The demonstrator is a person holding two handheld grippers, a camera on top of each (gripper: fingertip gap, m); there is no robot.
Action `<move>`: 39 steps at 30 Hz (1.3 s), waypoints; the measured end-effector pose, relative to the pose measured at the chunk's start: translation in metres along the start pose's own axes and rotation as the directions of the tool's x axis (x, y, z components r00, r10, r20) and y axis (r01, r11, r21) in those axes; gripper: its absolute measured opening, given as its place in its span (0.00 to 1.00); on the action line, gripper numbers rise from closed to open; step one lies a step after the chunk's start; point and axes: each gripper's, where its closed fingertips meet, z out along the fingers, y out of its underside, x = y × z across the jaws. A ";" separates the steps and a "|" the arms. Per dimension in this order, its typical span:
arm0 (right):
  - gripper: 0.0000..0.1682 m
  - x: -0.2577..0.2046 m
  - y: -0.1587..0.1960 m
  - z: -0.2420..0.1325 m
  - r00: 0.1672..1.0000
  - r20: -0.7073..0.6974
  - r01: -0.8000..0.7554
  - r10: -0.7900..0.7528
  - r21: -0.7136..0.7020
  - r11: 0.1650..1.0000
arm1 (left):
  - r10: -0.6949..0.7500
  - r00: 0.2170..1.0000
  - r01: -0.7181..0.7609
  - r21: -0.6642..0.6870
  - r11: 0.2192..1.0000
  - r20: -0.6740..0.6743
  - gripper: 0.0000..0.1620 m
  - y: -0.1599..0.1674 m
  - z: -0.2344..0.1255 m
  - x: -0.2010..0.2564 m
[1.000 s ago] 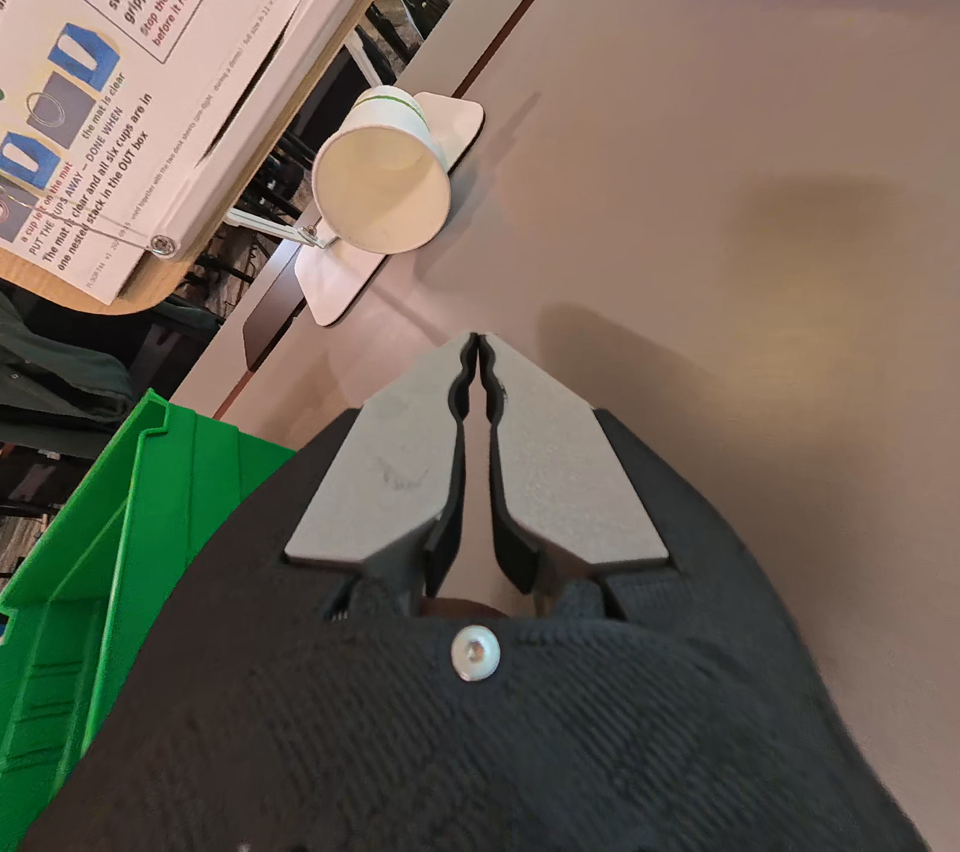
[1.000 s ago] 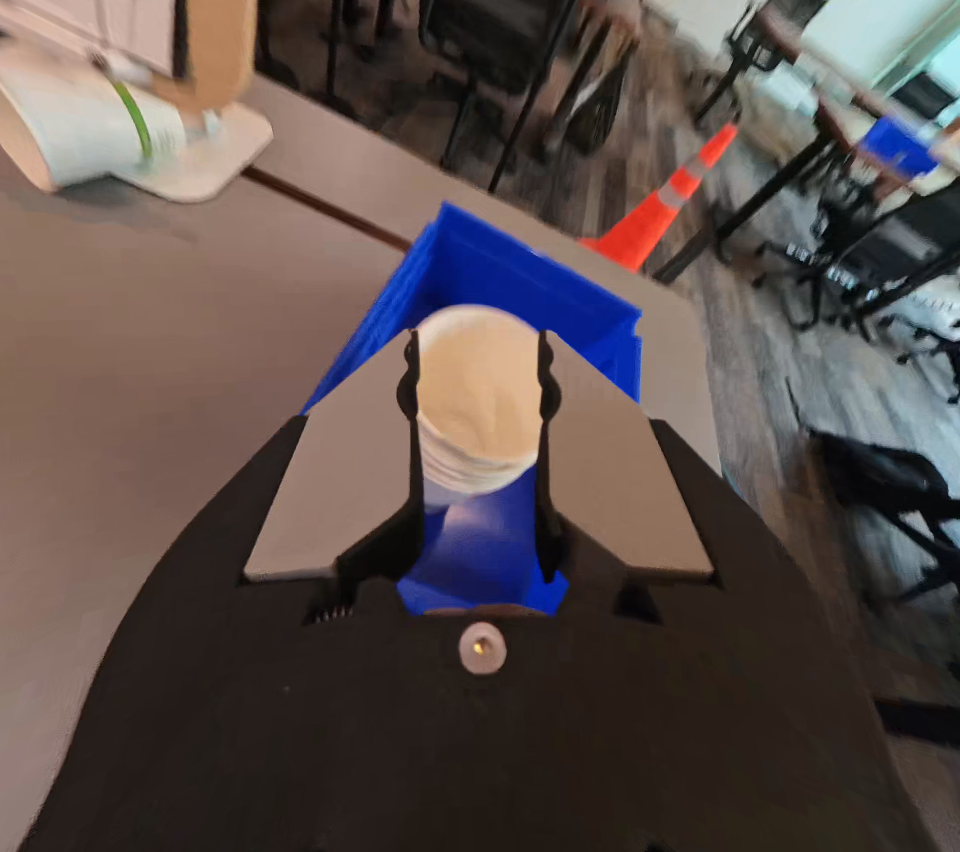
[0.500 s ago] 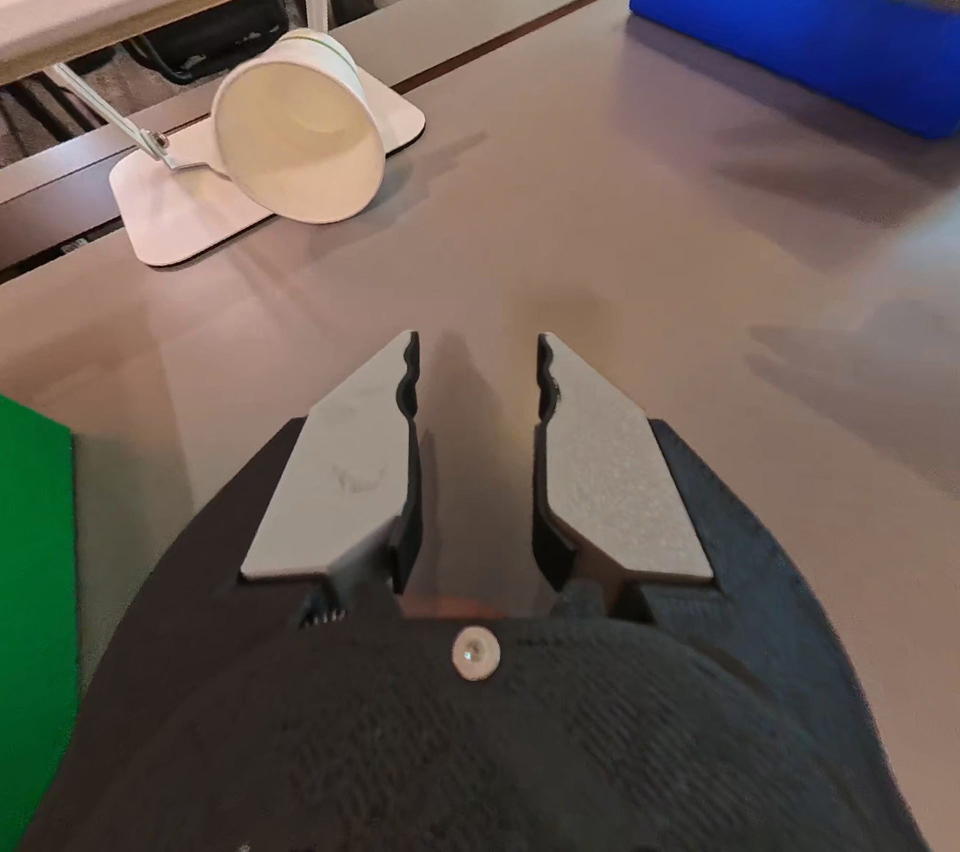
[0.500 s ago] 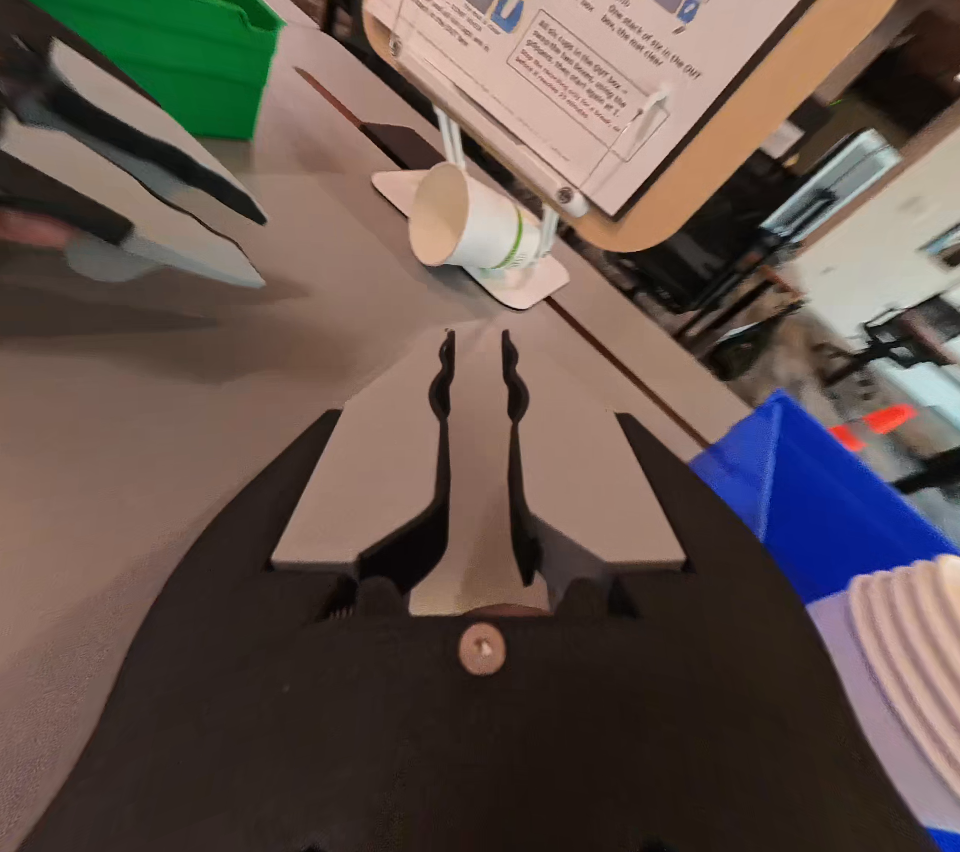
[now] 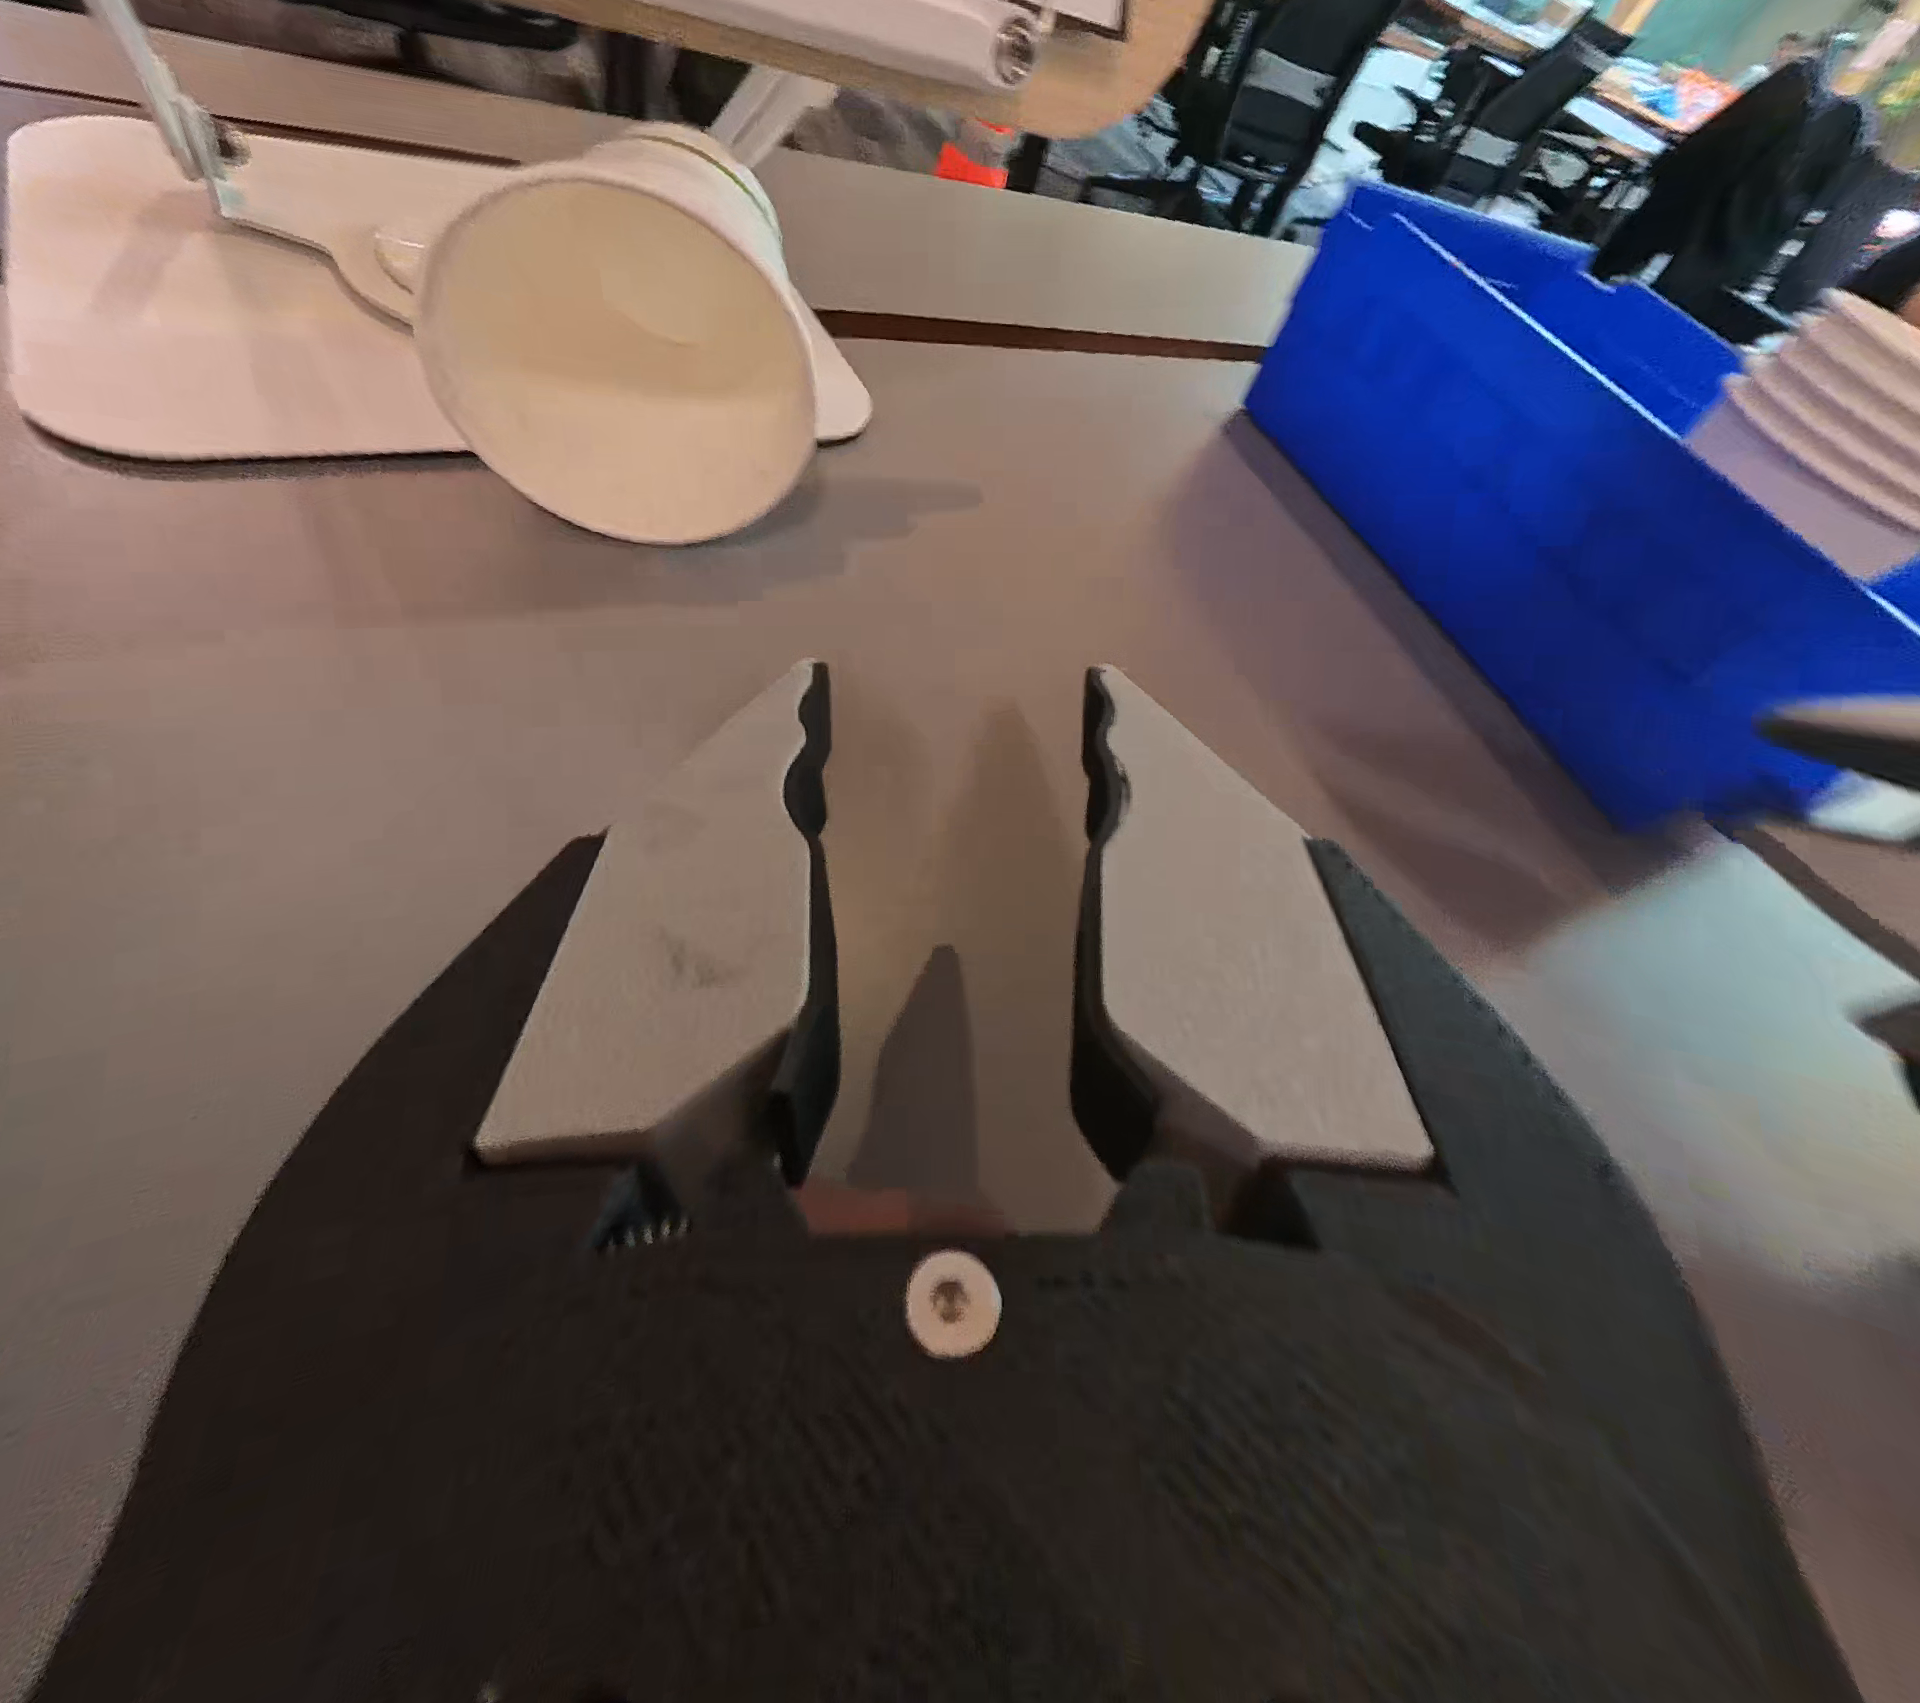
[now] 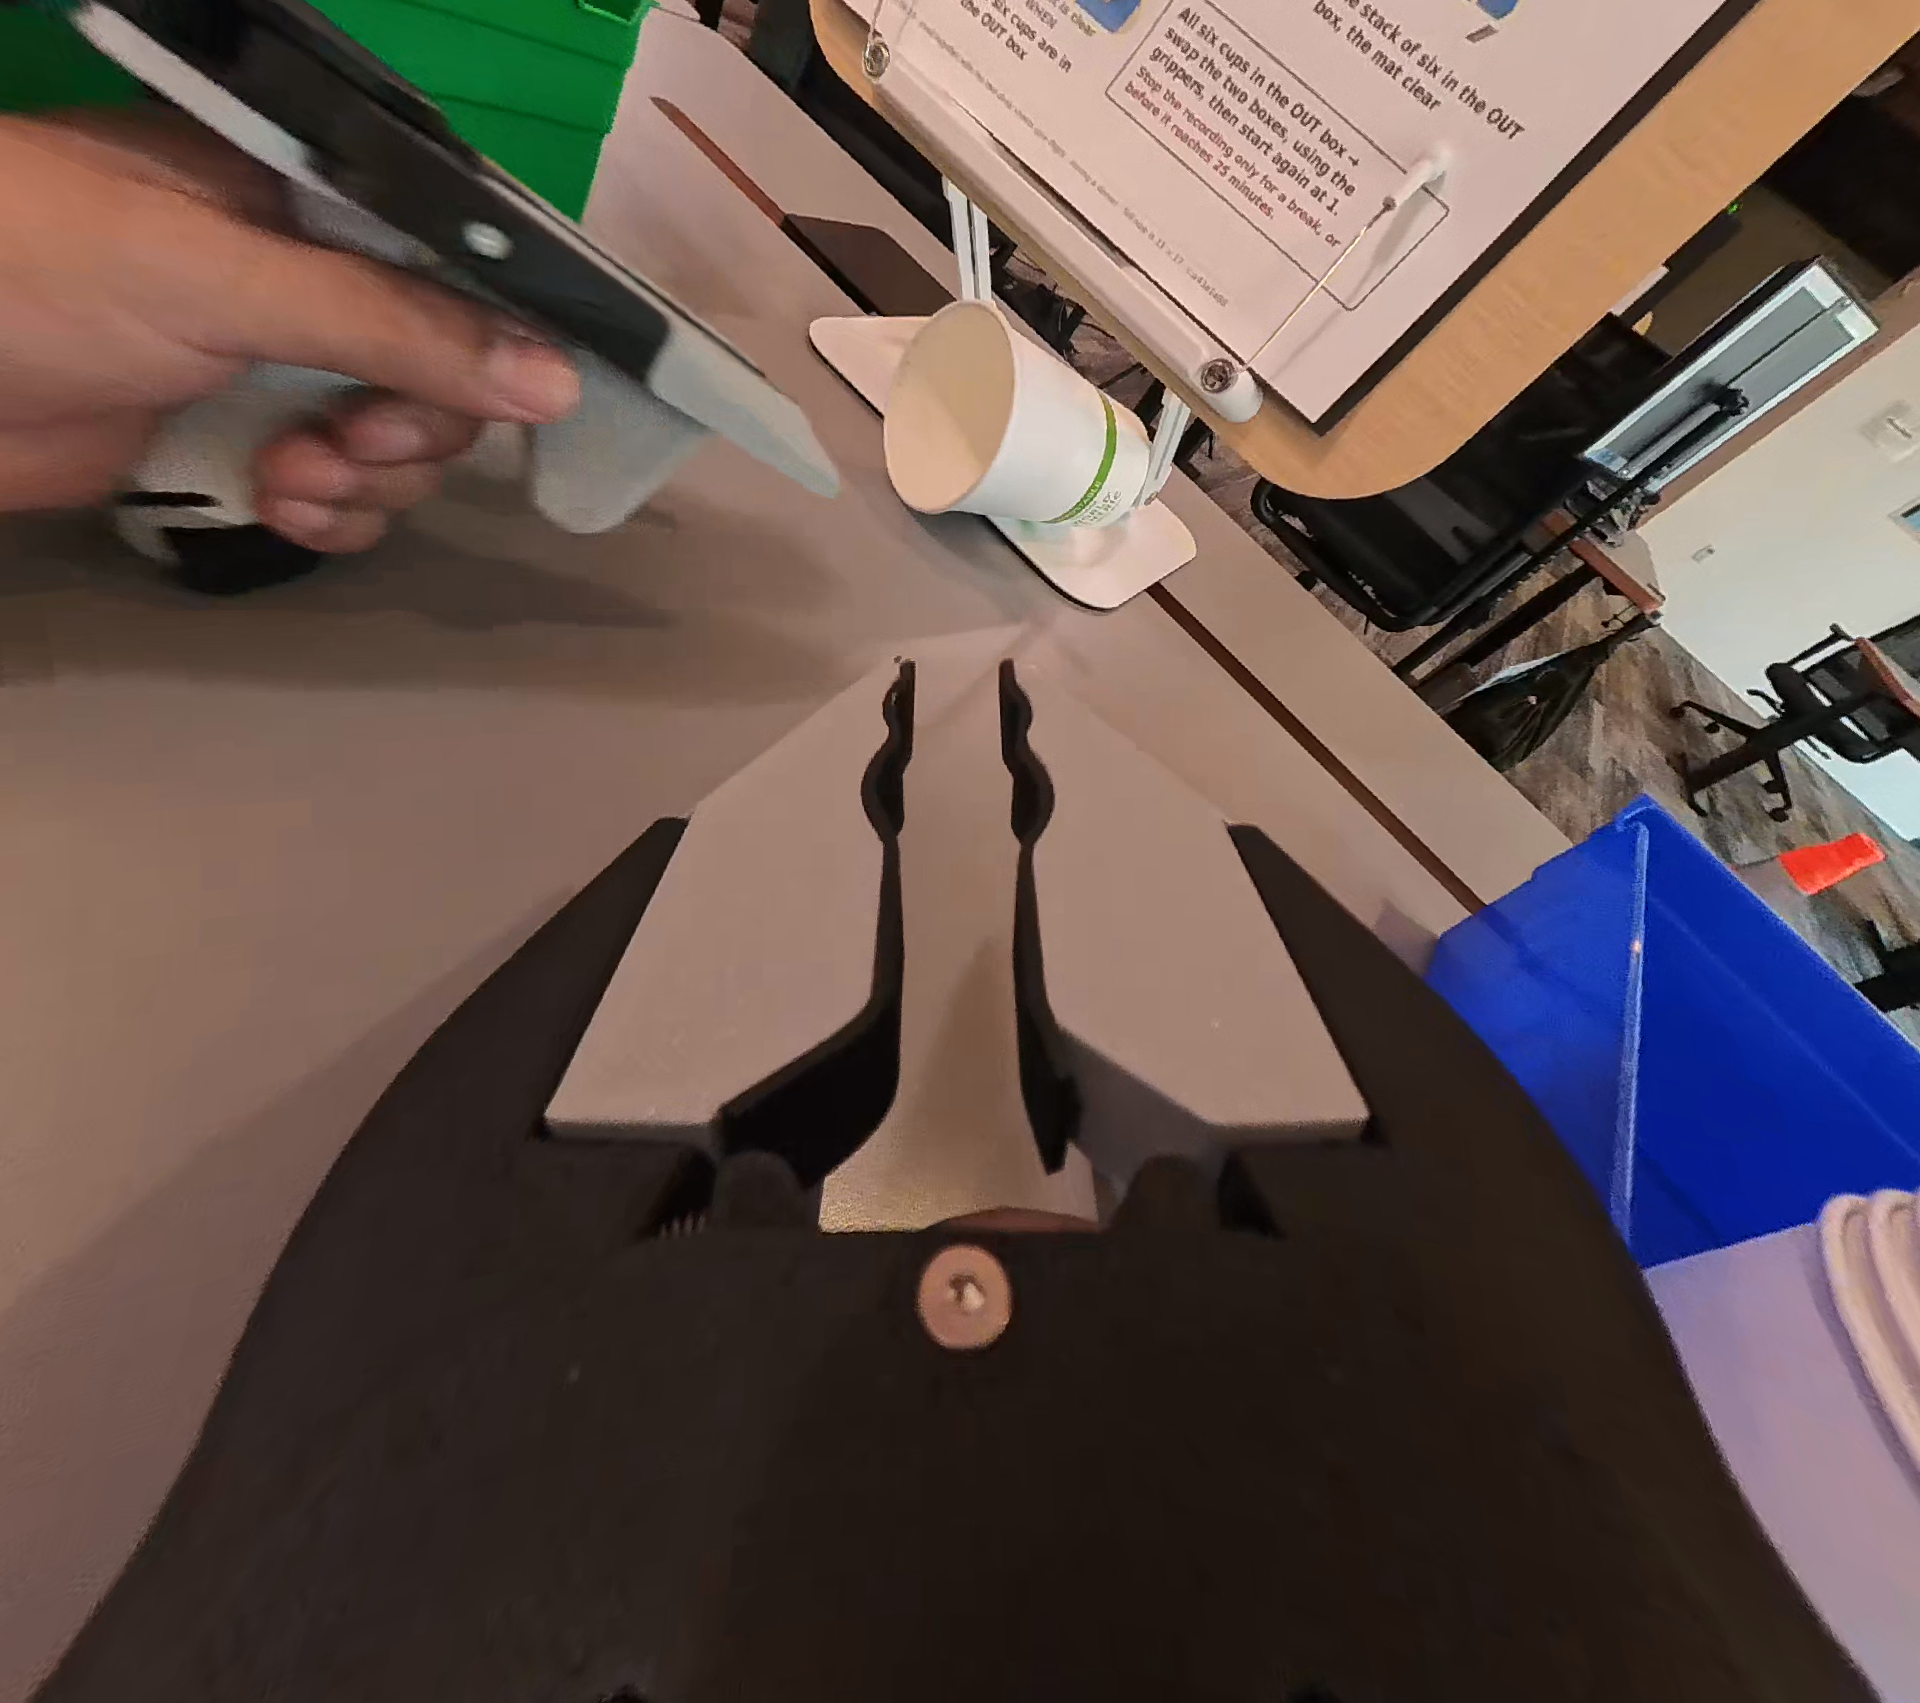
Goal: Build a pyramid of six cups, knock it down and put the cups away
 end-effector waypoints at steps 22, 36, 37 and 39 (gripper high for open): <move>0.11 0.017 -0.002 -0.016 1.000 0.006 -0.017 0.017 0.061 0.998 | 0.094 0.995 -0.096 -0.073 0.993 -0.024 0.00 -0.015 0.072 0.000; 0.31 -0.069 -0.053 -0.062 0.885 0.429 0.026 -0.181 0.342 0.939 | 0.843 0.219 -0.941 -0.336 0.048 -0.491 0.00 0.030 -0.098 0.080; 0.31 -0.073 -0.057 -0.064 0.877 0.438 0.032 -0.196 0.355 0.934 | 0.830 0.175 -0.944 -0.330 -0.011 -0.529 0.00 0.036 -0.103 0.084; 0.33 -0.082 -0.054 -0.063 0.868 0.432 0.094 -0.246 0.343 0.934 | 0.804 0.090 -0.943 -0.310 -0.121 -0.588 0.00 0.045 -0.112 0.091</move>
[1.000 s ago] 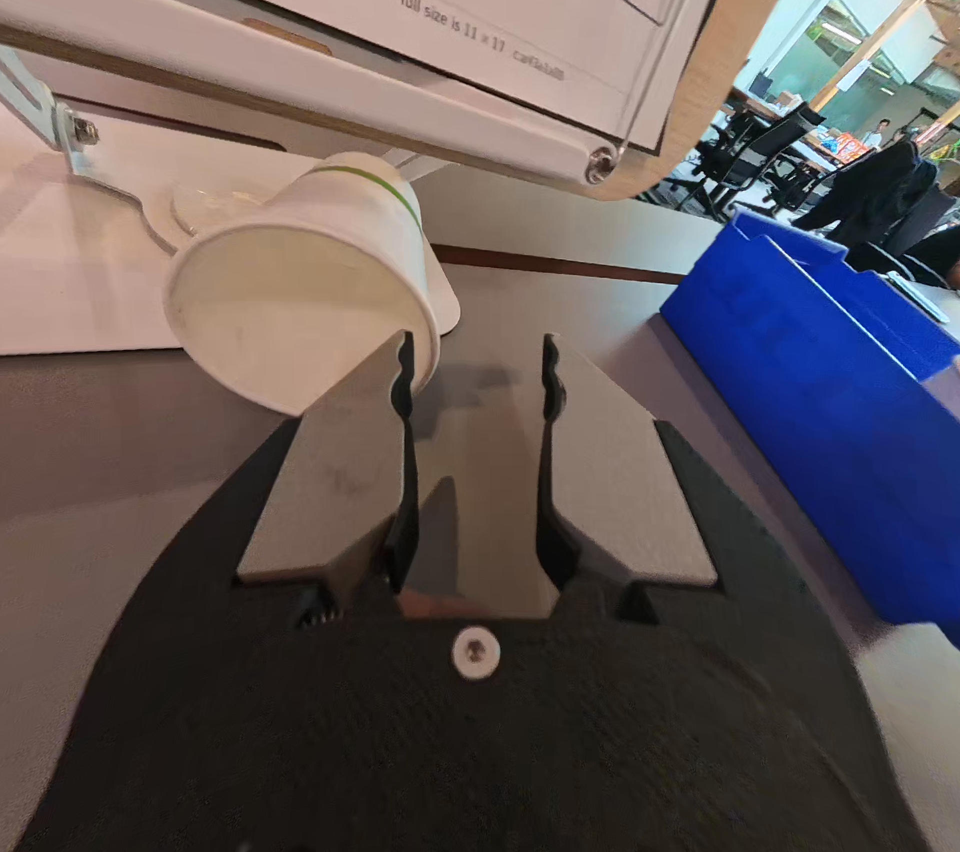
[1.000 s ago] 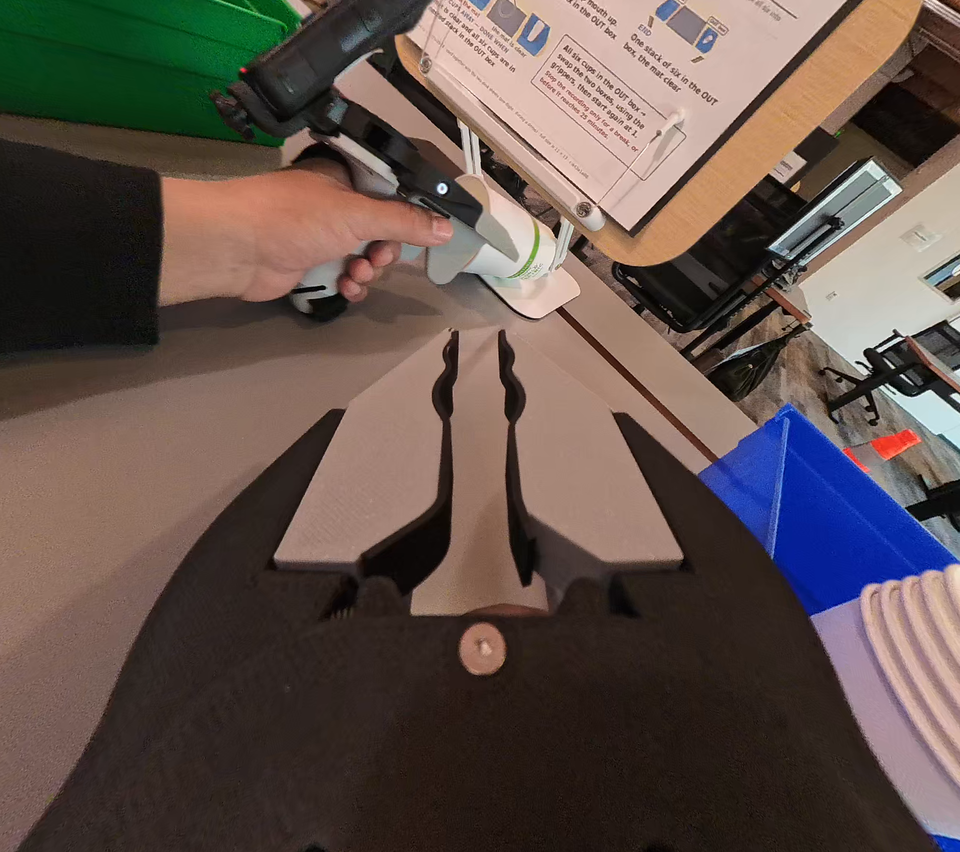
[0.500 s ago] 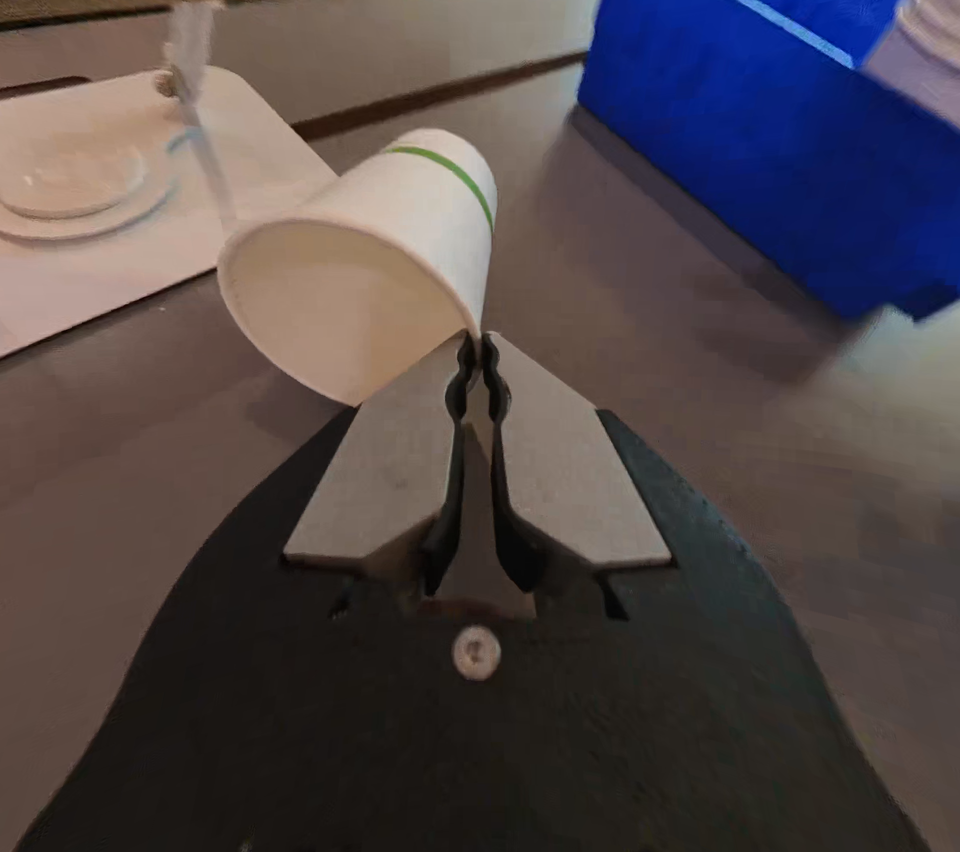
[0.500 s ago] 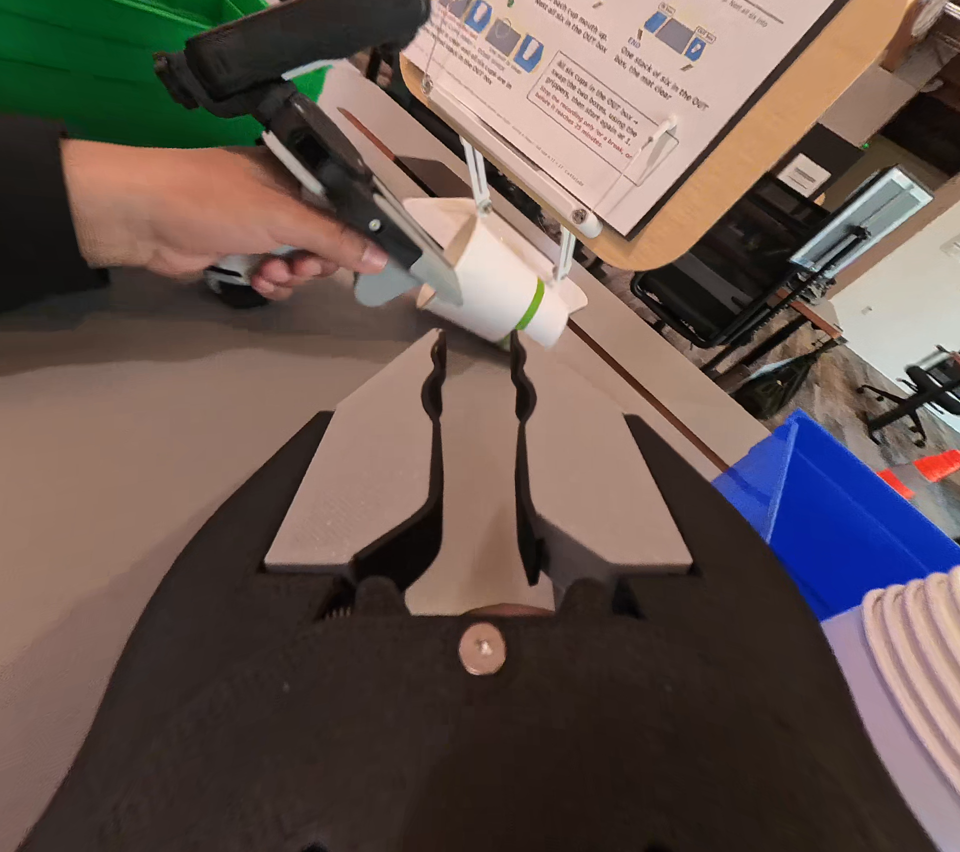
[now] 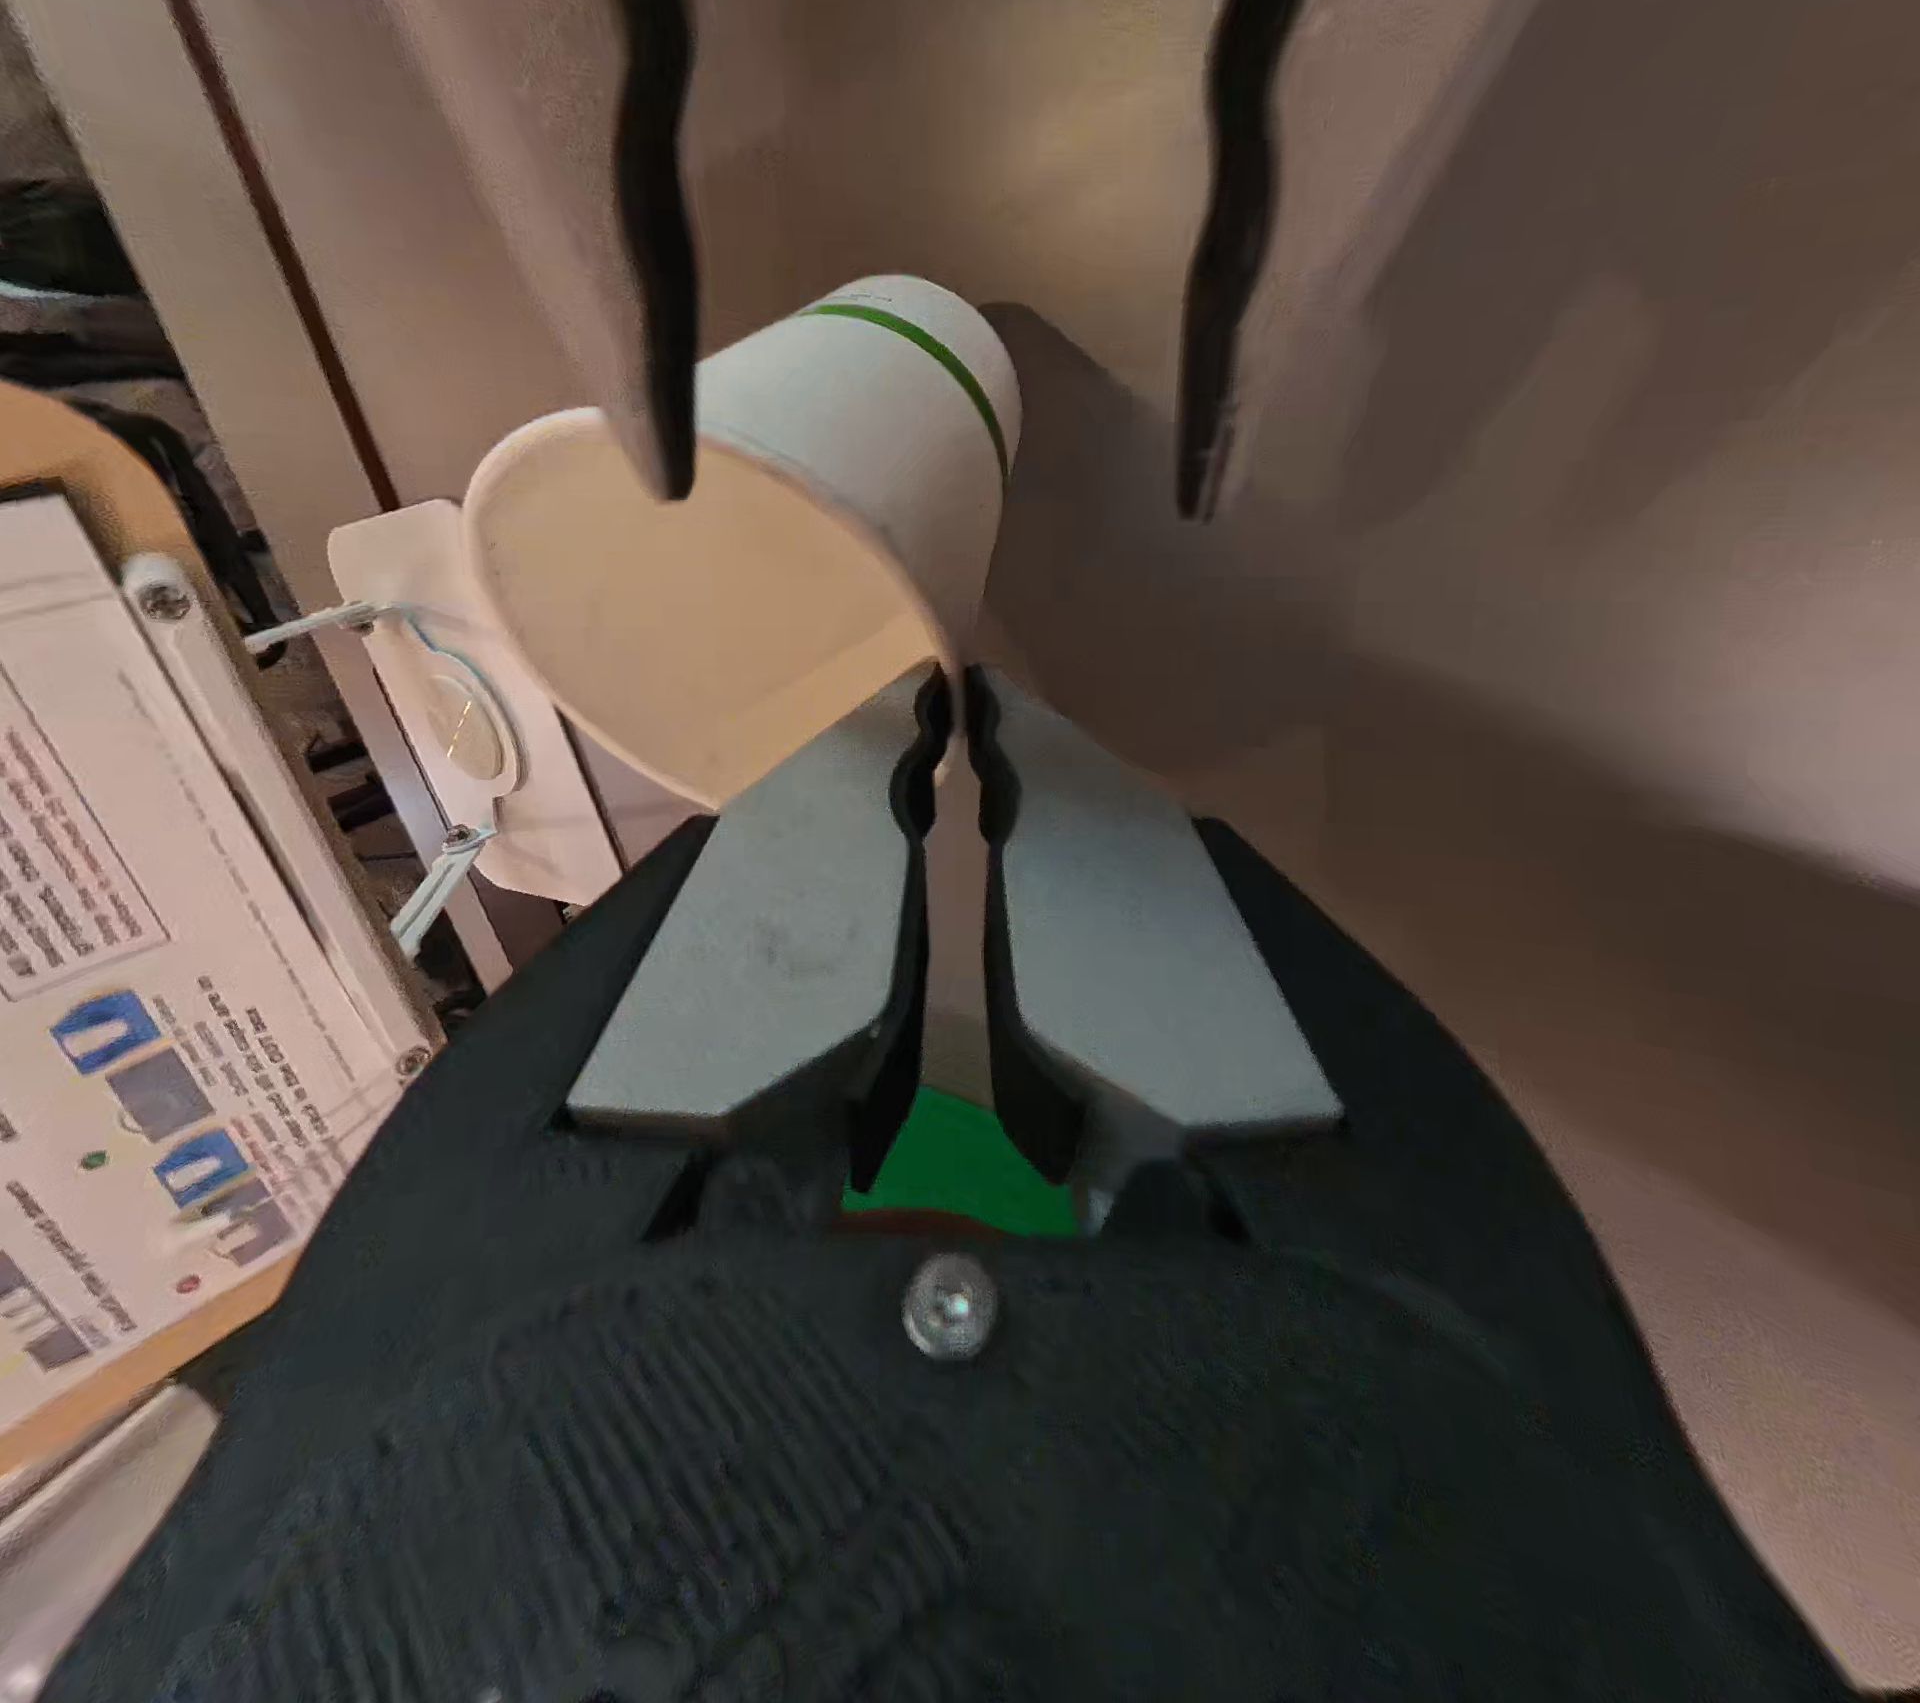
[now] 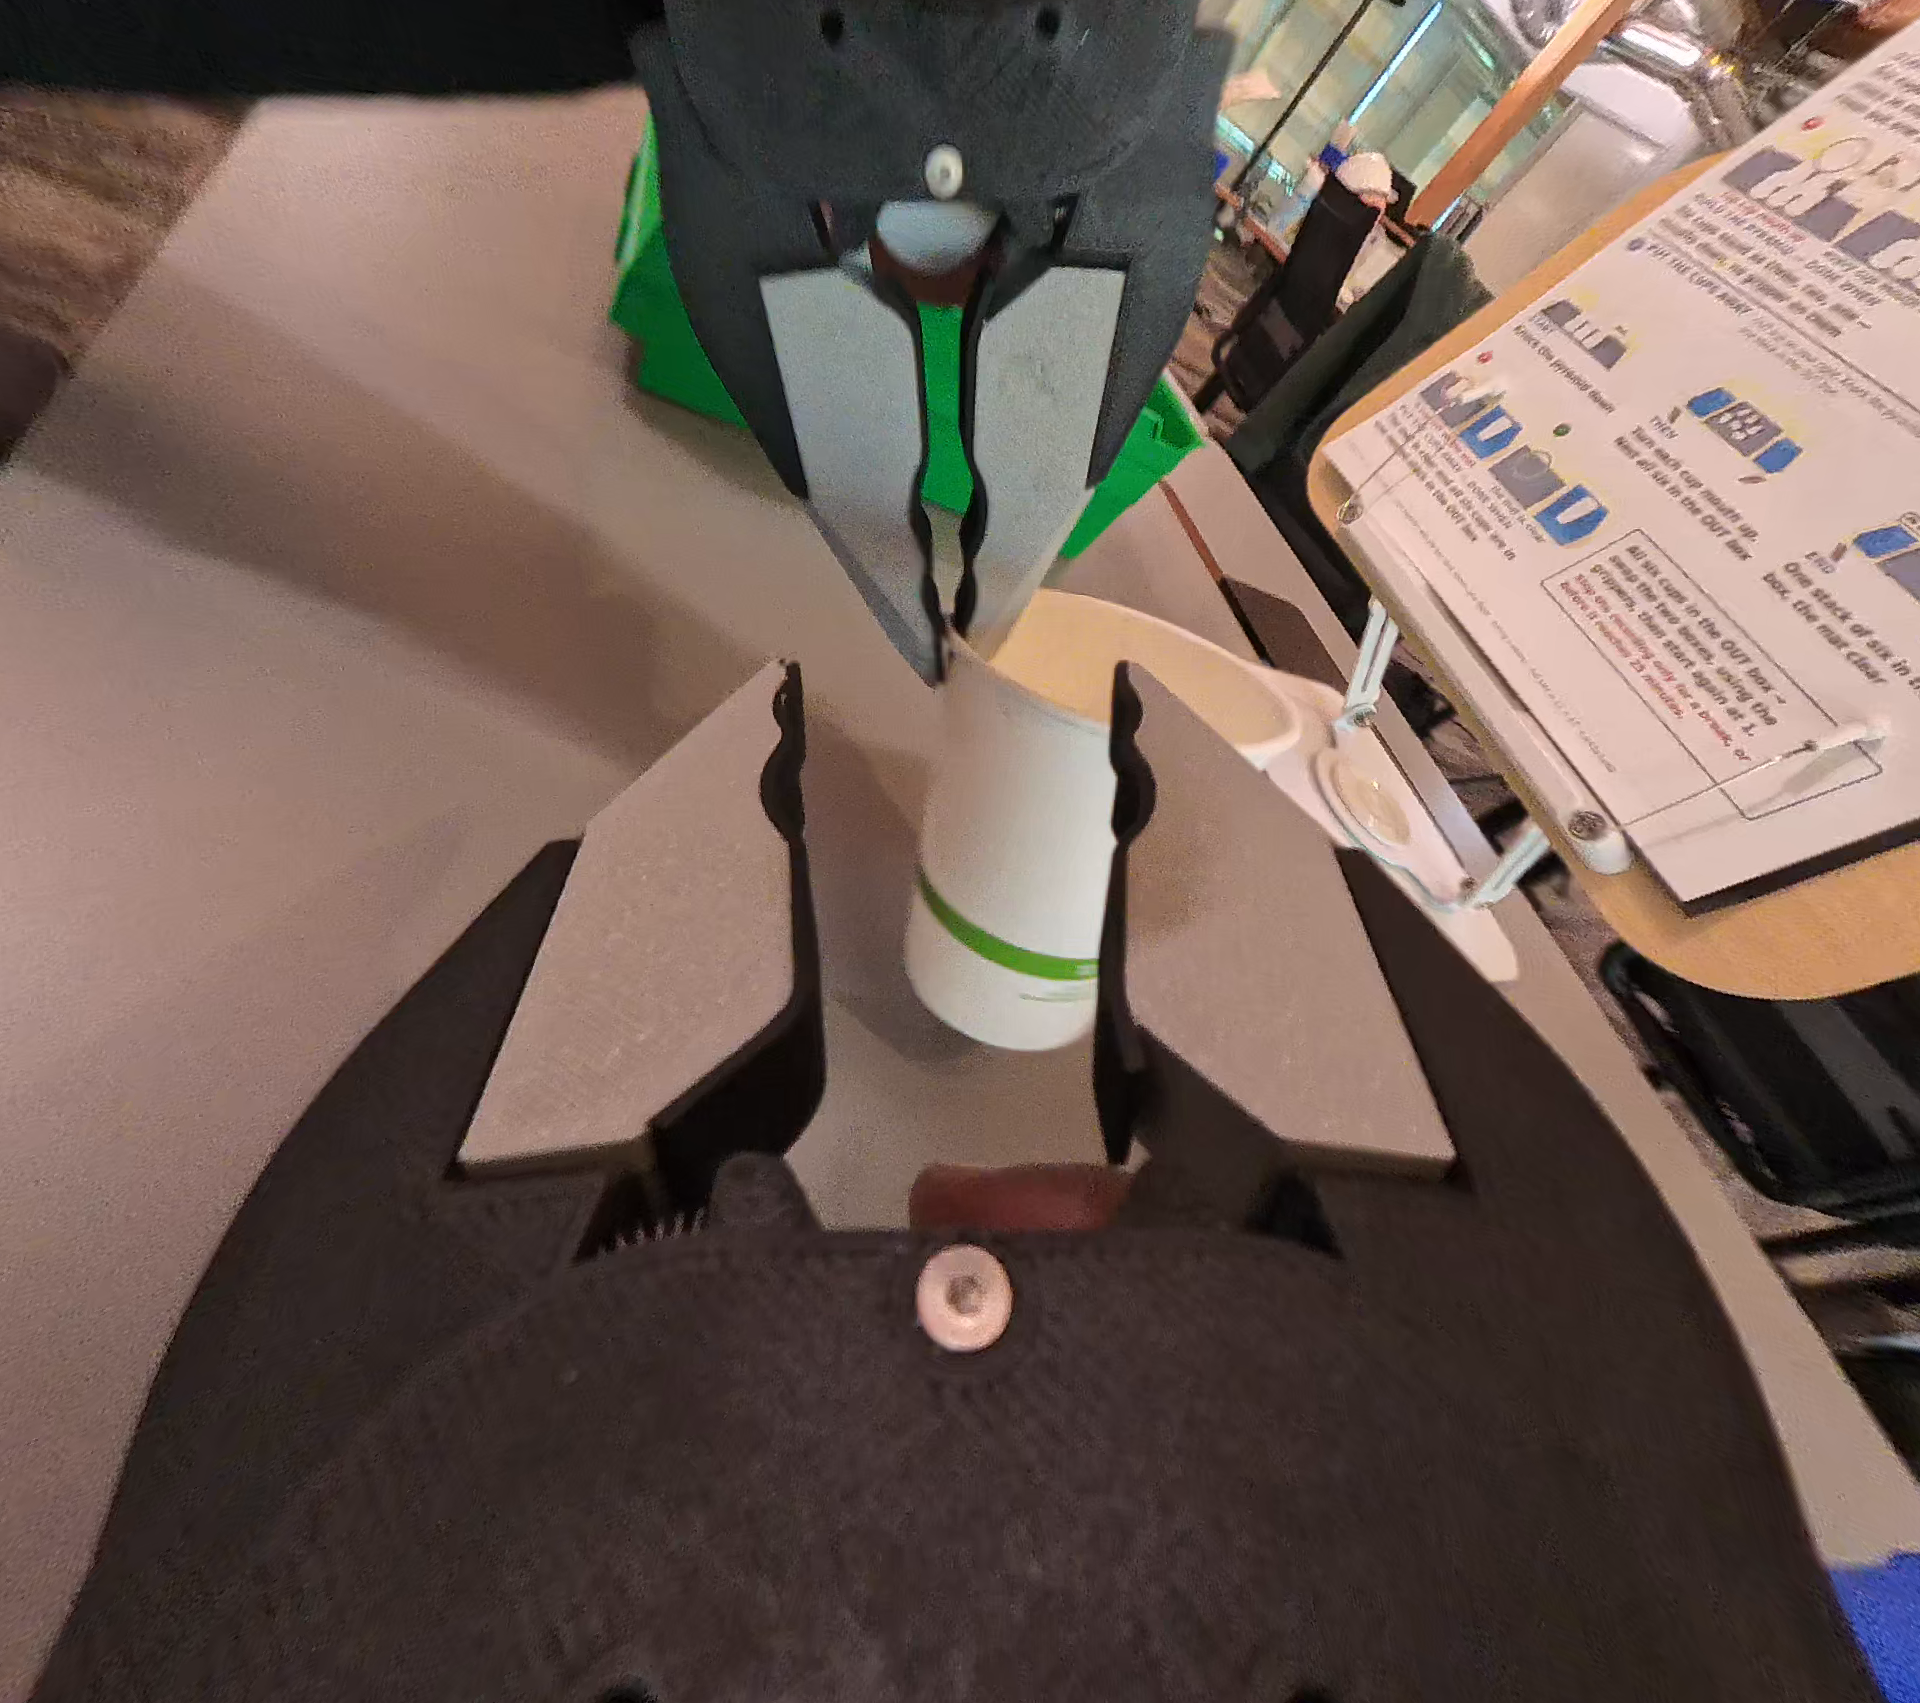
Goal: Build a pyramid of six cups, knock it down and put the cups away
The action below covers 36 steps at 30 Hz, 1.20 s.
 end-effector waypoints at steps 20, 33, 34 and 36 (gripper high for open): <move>0.00 0.094 0.023 -0.055 0.828 -0.513 0.102 -0.225 -0.257 0.961 | -0.713 0.691 0.310 0.841 0.444 0.122 0.01 -0.028 -0.070 -0.082; 0.00 0.175 0.025 -0.183 0.608 -0.791 -0.264 -0.071 -0.286 0.921 | -0.703 0.632 0.552 0.449 0.703 0.326 0.22 0.032 0.073 -0.059; 0.00 0.179 0.033 -0.187 0.641 -0.765 -0.317 -0.062 -0.337 0.887 | -0.709 0.623 0.560 0.445 0.699 0.329 0.21 0.036 0.073 -0.059; 0.00 0.188 0.047 -0.194 0.702 -0.712 -0.398 -0.037 -0.434 0.809 | -0.703 0.614 0.564 0.425 0.708 0.358 0.21 0.044 0.073 -0.060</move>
